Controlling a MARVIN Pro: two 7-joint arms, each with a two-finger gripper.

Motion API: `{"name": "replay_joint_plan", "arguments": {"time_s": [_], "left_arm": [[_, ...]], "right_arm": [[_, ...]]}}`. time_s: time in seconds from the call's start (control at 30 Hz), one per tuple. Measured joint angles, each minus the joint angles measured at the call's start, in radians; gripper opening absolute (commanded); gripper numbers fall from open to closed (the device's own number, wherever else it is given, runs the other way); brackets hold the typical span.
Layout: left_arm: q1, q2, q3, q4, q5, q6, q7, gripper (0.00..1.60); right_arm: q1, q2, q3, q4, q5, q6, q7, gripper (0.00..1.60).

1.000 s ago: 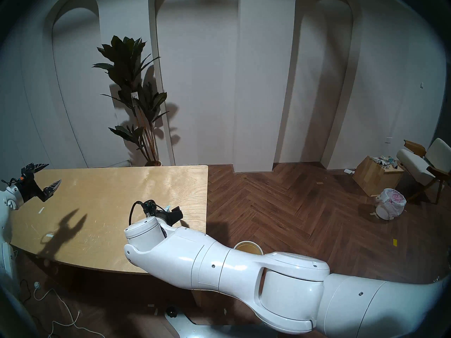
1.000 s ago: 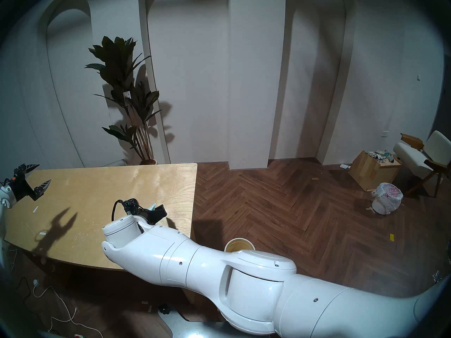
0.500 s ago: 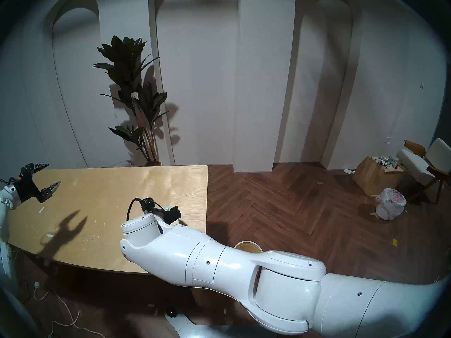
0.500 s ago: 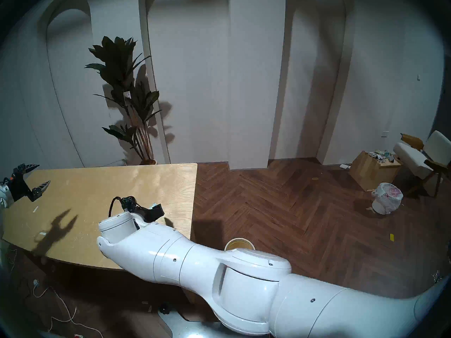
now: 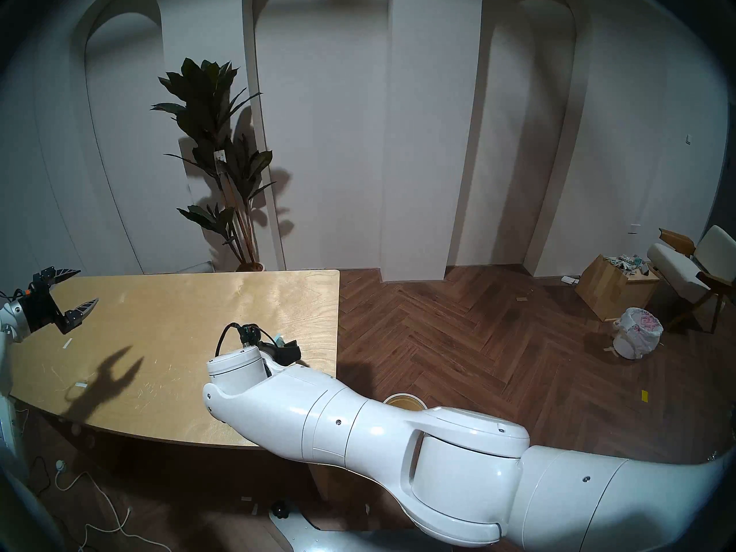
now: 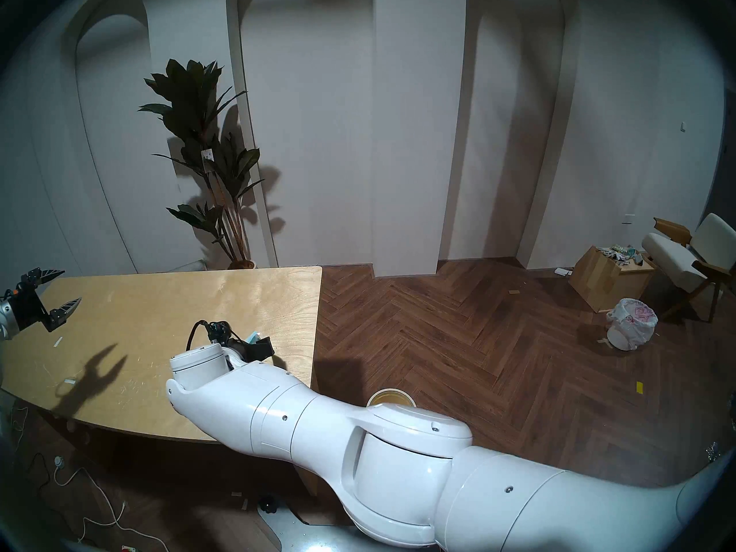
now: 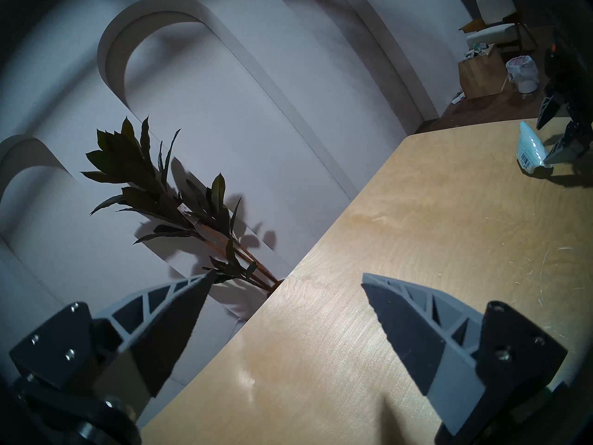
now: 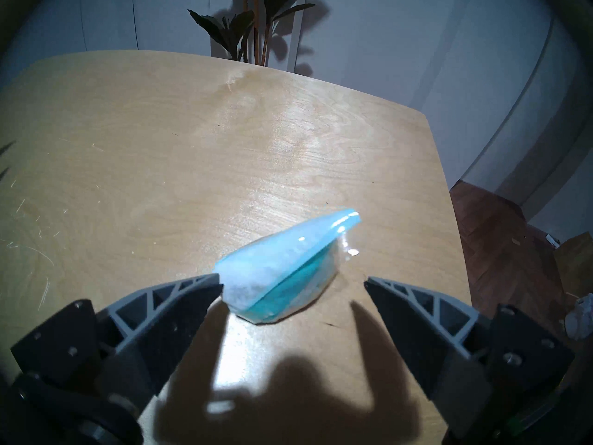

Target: Put the trash into the trash bin on the ground

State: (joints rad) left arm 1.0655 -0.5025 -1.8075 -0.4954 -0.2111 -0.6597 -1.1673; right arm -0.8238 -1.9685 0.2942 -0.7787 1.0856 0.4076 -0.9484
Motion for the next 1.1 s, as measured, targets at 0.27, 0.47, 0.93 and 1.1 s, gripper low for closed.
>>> {"name": "replay_joint_plan", "arguments": {"time_s": [0.27,0.47,0.93,1.1], "left_arm": [[0.01,0.005,-0.013,-0.009,-0.016,0.02,-0.021,1.6],[0.019,0.008,-0.024,-0.018,-0.03,0.039,-0.04,1.6],[0.041,0.015,-0.048,-0.041,-0.059,0.078,-0.08,1.6],[0.051,0.017,-0.057,-0.051,-0.071,0.092,-0.095,1.6]], "right_arm": [[0.004,-0.005,0.007,0.041,0.024,-0.012,0.023,1.6],[0.011,-0.011,0.011,0.062,0.043,-0.024,0.047,1.6],[0.037,-0.018,0.025,0.063,0.064,-0.053,0.095,1.6],[0.045,-0.019,0.029,0.069,0.064,-0.063,0.109,1.6]]}}
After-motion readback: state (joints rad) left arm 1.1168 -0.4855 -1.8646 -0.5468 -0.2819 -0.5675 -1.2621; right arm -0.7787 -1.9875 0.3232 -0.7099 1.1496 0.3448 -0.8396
